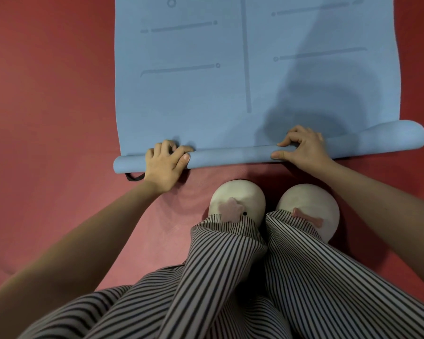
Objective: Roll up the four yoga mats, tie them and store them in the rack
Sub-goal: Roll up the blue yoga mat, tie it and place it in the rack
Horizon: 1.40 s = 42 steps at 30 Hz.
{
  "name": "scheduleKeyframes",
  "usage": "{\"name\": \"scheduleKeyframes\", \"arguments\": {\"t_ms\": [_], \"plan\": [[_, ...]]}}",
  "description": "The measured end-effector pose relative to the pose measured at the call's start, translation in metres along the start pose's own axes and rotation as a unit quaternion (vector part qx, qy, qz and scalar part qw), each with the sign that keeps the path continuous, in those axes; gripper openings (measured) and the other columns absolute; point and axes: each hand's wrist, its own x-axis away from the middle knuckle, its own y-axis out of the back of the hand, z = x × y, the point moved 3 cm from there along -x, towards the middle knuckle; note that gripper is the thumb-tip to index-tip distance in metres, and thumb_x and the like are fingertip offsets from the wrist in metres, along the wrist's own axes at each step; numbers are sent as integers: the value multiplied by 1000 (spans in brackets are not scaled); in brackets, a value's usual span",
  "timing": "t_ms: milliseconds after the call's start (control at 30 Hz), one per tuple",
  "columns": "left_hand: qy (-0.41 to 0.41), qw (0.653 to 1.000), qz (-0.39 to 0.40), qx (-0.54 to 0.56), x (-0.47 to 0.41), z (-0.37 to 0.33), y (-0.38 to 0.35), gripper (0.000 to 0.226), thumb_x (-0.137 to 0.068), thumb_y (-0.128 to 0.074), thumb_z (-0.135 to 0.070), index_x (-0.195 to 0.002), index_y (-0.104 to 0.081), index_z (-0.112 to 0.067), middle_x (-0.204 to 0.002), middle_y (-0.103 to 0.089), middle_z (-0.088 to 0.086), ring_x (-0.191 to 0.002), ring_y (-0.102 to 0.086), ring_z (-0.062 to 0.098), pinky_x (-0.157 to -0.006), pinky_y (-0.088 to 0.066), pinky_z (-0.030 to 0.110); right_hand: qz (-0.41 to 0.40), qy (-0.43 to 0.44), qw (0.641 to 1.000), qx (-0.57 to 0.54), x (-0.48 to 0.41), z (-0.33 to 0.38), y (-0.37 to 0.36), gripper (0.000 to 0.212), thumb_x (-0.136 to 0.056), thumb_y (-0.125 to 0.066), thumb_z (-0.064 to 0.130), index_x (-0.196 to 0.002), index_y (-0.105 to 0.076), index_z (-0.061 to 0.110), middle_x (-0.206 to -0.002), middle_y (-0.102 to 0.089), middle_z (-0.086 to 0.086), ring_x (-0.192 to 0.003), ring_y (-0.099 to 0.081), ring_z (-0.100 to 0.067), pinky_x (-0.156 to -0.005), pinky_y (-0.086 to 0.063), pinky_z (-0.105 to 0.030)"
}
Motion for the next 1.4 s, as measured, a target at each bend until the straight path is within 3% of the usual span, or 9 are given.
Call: {"name": "scheduleKeyframes", "arguments": {"t_ms": [133, 267, 433, 667, 900, 1033, 1133, 1267, 1400], "plan": [[29, 1000, -1, 6, -10, 2, 2, 57, -85, -23, -56, -109, -57, -16, -107, -54, 4, -106, -46, 26, -95, -16, 38, 18, -3, 1000, -3, -4, 1, 2, 27, -67, -83, 28, -81, -70, 9, -90, -64, -2, -98, -54, -25, -76, -19, -25], [-48, 994, -86, -42, 3, 1, -6, 45, -91, -37, -49, -87, -62, -12, -96, -59, 11, -91, -54, 32, -87, -21, 36, 9, -6, 1000, 2, -2, 1, 0, 29, -65, -84, 28, -81, -69, 8, -95, -63, -6, -98, -54, -24, -78, -20, -26], [-126, 988, -89, -20, 6, 6, -1, 62, -85, -32, -76, -91, -50, -17, -88, -58, 6, -86, -44, 20, -77, -27, 34, 14, -10, 1000, -1, -4, 1, 1, 29, -64, -84, 28, -80, -70, 8, -92, -61, -2, -99, -55, -24, -76, -18, -25], [-91, 993, -77, 25, -10, 6, 5, 53, -80, -47, -58, -83, -63, -8, -75, -53, 4, -74, -56, 28, -76, -29, 32, -15, 10, 1000, 23, 0, 3, 0, 34, -66, -82, 33, -89, -68, 12, -86, -59, -2, -93, -56, -26, -80, -29, -32], [-41, 995, -34, 81, -24, 3, 12, 57, -68, -44, -66, -82, -60, -13, -83, -54, -7, -78, -53, 19, -81, -26, 29, -145, 105, 980, 90, 22, 4, -5, 40, -77, -56, 48, -62, -56, 11, -65, -53, -3, -71, -46, -18, -72, -19, -29], [-40, 996, -47, 64, -25, 5, 9, 55, -70, -45, -64, -81, -63, -13, -81, -58, -2, -78, -55, 22, -82, -23, 29, -73, 133, 983, 107, 20, -4, -2, 45, -66, -70, 51, -75, -58, 9, -76, -56, -5, -79, -51, -20, -75, -24, -30], [-86, 987, -128, -41, -14, 1, 1, 47, -81, -49, -54, -78, -64, -10, -77, -59, 5, -77, -51, 25, -75, -21, 33, -33, 103, 992, 60, 13, -9, 1, 44, -57, -82, 40, -75, -60, 6, -80, -58, -8, -79, -57, -26, -73, -20, -26], [-121, 970, -213, 0, 3, -5, -14, 38, -90, -50, -41, -91, -60, -5, -84, -56, 16, -81, -40, 24, -74, -30, 37, -31, 58, 998, 4, 5, -6, 2, 39, -53, -88, 31, -69, -64, 5, -77, -60, -6, -74, -56, -23, -76, -26, -29], [-172, 968, -178, -40, -1, -6, -13, 57, -87, -36, -70, -116, -56, -25, -90, -49, 7, -88, -40, 24, -78, -30, 37, -22, 28, 999, -21, 0, -6, 4, 32, -57, -88, 24, -70, -66, 5, -81, -56, 1, -77, -52, -17, -79, -33, -34]]}}
